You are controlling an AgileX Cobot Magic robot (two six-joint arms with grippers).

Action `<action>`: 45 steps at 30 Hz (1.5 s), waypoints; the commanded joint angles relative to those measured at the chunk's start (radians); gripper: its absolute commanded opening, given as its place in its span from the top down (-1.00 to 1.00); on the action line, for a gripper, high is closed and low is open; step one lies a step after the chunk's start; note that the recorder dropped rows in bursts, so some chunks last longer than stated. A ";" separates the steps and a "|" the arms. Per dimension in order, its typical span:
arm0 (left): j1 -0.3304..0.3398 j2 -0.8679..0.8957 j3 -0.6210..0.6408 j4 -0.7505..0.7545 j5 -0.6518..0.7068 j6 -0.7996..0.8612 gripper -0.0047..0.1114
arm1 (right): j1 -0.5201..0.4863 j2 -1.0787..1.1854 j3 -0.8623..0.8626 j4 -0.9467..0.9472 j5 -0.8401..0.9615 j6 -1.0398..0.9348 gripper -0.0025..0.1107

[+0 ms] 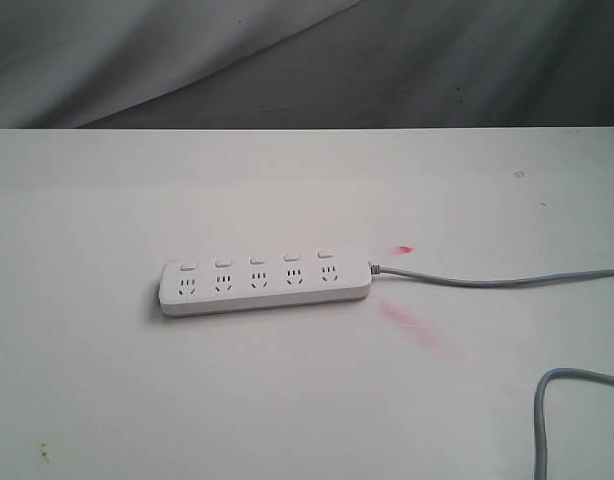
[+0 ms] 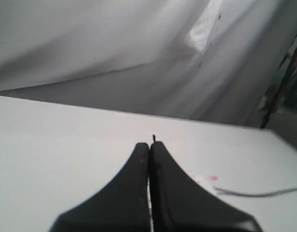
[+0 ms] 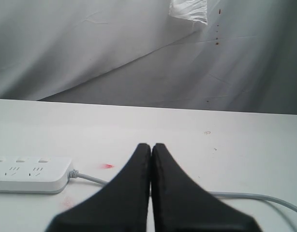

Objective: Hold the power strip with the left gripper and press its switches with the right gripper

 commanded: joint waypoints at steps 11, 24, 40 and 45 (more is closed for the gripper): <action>-0.003 0.866 -0.567 -0.132 0.488 0.861 0.92 | -0.009 -0.004 0.004 -0.008 0.000 0.002 0.96; -0.001 1.201 -0.585 -0.099 0.299 1.255 0.92 | -0.009 -0.004 0.004 -0.008 0.000 0.002 0.96; 0.108 1.555 -0.585 -0.449 0.358 1.737 0.68 | -0.009 -0.004 0.004 -0.008 0.000 0.002 0.96; 0.106 1.585 -0.585 -0.455 0.336 1.932 0.11 | -0.009 -0.004 0.004 -0.008 0.000 0.002 0.96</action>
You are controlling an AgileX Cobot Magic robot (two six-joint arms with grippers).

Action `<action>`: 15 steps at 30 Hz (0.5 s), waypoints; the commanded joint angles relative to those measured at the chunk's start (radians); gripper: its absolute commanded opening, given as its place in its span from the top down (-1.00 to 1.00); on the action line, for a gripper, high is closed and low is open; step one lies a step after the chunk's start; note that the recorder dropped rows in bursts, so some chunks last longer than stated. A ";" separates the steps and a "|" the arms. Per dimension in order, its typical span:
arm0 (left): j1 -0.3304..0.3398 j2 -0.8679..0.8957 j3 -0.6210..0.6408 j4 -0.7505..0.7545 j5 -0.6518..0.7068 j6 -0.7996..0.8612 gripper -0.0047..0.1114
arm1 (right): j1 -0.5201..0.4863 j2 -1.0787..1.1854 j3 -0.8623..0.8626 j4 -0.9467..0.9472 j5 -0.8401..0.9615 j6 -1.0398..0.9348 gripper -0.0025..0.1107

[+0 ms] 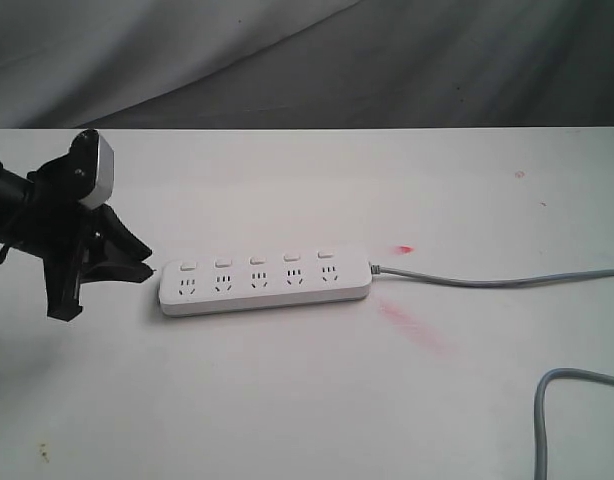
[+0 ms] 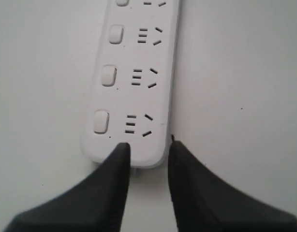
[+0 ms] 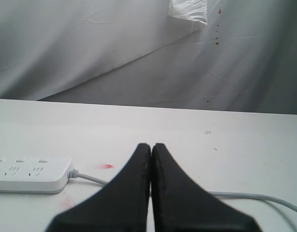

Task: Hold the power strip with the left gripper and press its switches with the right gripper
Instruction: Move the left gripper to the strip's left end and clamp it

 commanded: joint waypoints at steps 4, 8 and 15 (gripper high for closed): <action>0.001 0.028 -0.008 -0.017 -0.049 0.075 -0.41 | -0.009 -0.004 0.004 -0.008 0.000 0.002 0.96; 0.001 0.081 -0.010 -0.017 -0.054 0.075 -0.42 | -0.009 -0.004 0.004 -0.008 0.000 0.002 0.96; 0.001 0.123 -0.010 -0.100 -0.136 0.075 -0.65 | -0.009 -0.004 0.004 -0.008 0.000 0.002 0.96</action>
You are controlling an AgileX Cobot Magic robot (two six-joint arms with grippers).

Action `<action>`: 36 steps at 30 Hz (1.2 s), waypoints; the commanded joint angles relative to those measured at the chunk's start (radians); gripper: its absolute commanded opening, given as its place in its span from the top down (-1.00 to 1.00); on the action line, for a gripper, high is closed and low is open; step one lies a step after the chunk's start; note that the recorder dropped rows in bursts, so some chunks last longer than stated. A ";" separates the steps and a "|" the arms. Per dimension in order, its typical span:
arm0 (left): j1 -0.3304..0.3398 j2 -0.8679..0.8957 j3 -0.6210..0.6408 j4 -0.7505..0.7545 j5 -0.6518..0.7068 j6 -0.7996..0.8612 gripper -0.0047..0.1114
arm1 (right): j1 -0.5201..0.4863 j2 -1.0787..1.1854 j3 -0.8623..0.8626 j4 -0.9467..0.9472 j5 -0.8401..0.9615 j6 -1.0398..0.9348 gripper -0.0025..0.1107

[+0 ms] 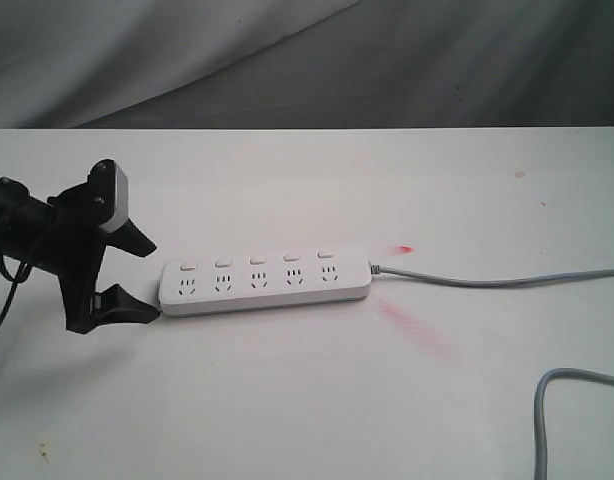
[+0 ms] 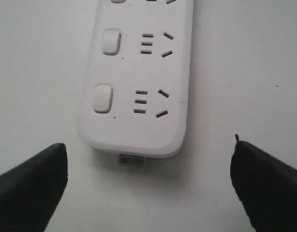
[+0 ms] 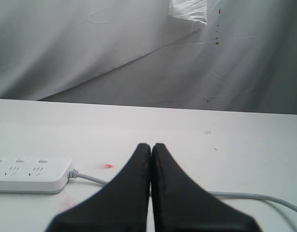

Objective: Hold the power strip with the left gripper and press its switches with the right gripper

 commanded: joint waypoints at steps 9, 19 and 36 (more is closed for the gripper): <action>-0.011 0.022 -0.006 -0.052 -0.057 0.008 -0.70 | -0.009 -0.004 0.004 -0.008 0.000 0.002 0.96; -0.040 0.061 -0.006 -0.052 -0.073 0.008 -0.70 | -0.009 -0.004 0.004 -0.008 0.000 0.002 0.96; -0.056 0.128 -0.052 -0.111 -0.060 0.008 -0.70 | -0.009 -0.004 0.004 -0.008 0.000 0.002 0.96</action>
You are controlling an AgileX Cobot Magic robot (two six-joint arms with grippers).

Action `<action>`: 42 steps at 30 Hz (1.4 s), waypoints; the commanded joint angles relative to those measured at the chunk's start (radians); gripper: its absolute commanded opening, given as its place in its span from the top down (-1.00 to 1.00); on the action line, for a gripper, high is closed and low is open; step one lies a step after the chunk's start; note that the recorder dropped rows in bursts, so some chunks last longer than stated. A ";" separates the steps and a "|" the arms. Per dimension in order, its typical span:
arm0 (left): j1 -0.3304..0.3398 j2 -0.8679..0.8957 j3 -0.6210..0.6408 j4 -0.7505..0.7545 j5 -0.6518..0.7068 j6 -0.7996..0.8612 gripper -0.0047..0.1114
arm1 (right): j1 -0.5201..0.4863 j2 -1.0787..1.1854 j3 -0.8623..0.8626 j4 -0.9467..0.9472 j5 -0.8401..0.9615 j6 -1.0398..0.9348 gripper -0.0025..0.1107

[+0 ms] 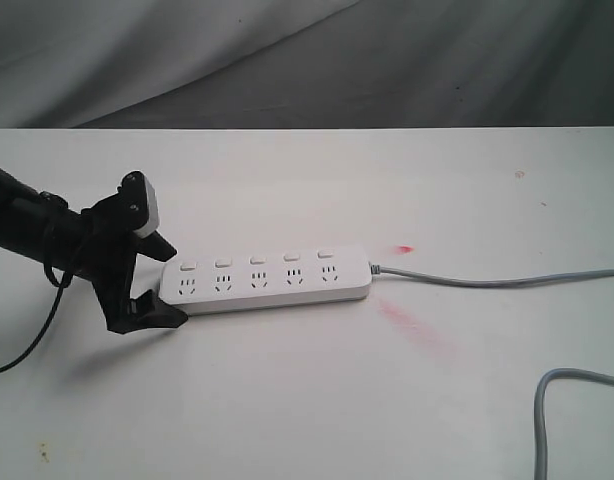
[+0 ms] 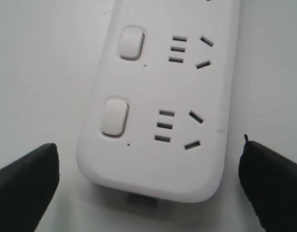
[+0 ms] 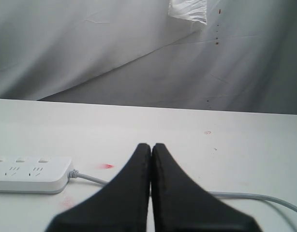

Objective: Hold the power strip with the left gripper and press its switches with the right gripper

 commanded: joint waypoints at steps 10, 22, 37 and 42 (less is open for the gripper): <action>-0.005 0.001 -0.005 0.032 0.091 0.003 -0.70 | -0.009 -0.004 0.004 -0.008 0.000 0.002 0.96; -0.005 0.001 -0.005 0.081 0.046 -0.015 -0.69 | -0.009 -0.004 0.004 -0.008 0.000 0.002 0.96; -0.005 0.001 -0.005 0.067 0.034 -0.019 -0.25 | -0.009 -0.004 0.004 -0.008 0.000 0.002 0.96; -0.005 0.001 -0.005 0.058 0.034 -0.019 -0.02 | -0.009 -0.004 0.004 -0.008 0.000 0.002 0.96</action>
